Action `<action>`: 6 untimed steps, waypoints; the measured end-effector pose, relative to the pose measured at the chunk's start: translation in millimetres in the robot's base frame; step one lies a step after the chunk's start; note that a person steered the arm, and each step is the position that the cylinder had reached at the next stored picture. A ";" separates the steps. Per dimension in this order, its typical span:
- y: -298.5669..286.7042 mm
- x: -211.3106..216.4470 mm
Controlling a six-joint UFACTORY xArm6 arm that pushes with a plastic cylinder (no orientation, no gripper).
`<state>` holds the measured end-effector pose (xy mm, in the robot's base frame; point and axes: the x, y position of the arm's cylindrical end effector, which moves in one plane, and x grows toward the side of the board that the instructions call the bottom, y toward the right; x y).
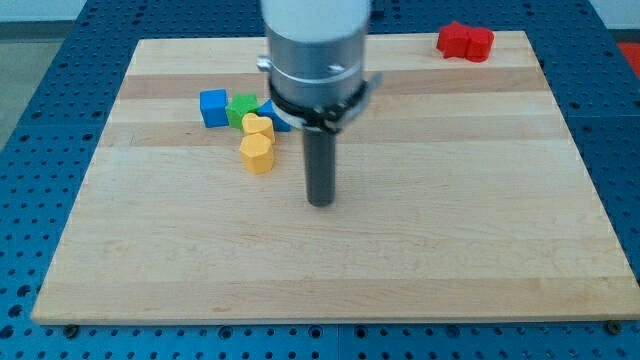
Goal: Separate the yellow heart from the yellow hexagon
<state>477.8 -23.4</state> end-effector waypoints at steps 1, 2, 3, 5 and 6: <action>0.0 -26.7; -21.8 -43.8; -47.7 -52.5; -71.6 -103.3; -51.5 -103.9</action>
